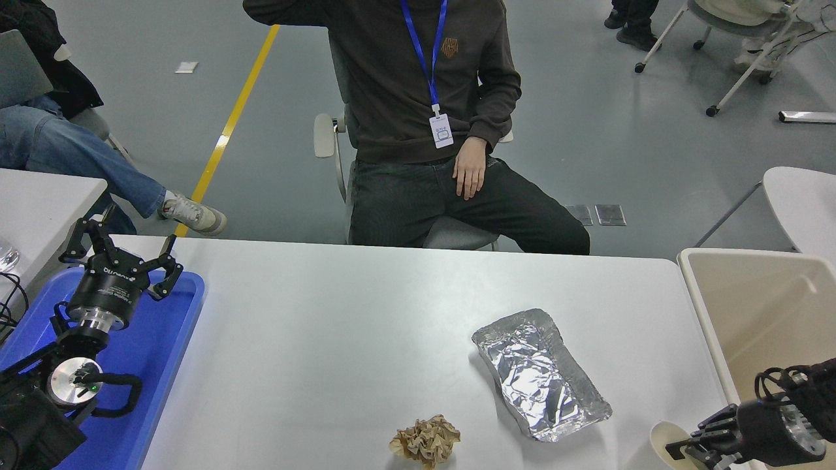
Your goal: Clean the table surface
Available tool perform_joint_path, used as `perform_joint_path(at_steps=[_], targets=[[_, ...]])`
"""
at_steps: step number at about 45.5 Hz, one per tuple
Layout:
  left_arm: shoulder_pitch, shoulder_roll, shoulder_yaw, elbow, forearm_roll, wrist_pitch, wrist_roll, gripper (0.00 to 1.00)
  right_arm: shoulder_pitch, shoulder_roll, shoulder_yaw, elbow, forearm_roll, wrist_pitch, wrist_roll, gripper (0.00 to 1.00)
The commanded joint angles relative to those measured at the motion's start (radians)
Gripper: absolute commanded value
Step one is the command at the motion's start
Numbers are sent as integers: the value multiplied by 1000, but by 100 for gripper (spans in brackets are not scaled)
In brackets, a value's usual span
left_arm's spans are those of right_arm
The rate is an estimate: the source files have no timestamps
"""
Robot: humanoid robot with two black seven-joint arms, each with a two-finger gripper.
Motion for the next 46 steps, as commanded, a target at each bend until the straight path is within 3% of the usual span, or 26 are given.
perform_joint_path(at_steps=[1, 21, 32, 46], targets=[[0, 0, 2, -1, 0, 0, 0, 100, 15, -1, 16, -1, 5, -1, 47, 0], [0, 0, 0, -1, 0, 0, 0, 100, 102, -11, 102, 68, 201, 5, 194, 0], [0, 0, 0, 1, 0, 0, 0, 100, 118, -11, 107, 171, 216, 5, 194, 0], [0, 0, 0, 1, 0, 0, 0, 100, 170, 5, 156, 188, 549, 1, 194, 0]])
